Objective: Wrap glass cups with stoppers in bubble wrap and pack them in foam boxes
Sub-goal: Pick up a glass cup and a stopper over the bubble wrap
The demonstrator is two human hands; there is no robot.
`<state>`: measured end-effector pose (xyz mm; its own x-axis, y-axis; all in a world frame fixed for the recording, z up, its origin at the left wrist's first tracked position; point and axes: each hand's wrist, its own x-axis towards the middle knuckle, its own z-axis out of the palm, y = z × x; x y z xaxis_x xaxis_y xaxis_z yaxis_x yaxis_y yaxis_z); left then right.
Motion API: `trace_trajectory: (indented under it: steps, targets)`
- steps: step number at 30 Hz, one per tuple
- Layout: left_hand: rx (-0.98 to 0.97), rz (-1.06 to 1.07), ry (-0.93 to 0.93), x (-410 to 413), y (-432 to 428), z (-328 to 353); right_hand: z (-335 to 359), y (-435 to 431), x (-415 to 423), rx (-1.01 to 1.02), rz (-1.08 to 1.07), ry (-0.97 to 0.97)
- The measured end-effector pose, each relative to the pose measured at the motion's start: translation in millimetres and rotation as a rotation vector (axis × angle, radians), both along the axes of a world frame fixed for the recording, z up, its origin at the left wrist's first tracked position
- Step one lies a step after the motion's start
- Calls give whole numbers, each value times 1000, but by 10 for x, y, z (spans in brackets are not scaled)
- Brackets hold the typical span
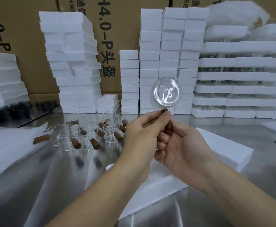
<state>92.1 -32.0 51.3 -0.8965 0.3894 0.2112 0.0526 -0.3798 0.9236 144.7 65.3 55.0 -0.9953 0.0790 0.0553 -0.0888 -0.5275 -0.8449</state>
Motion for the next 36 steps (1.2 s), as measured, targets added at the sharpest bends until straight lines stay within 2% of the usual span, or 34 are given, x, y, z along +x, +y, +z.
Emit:
trace_trajectory:
  steps: [10, 14, 16, 19, 21, 25, 31, 36]
  targets:
    - [4, -12, 48, -44, -30, -1, 24, 105, 14, 91, -22, -20]
    - [-137, -24, 81, -113, -100, 29, 36, 166, 0, 176, -100, -1]
    - [-209, -49, 58, -171, -183, 78, 30, 220, -21, 326, -215, 9]
    - [-265, -71, 93, -285, -322, 151, 8, 317, -48, 689, -446, 54]
    - [-329, -59, 181, -345, -380, 181, -10, 361, -55, 828, -525, 102]
    - [-470, 43, 458, -421, -406, 119, -64, 423, -58, 868, -538, 141]
    - [-756, 412, 972, -424, -392, 1, -97, 462, -89, 859, -569, 160]
    - [-722, 485, 1040, -412, -405, 37, -117, 487, -92, 814, -557, 200]
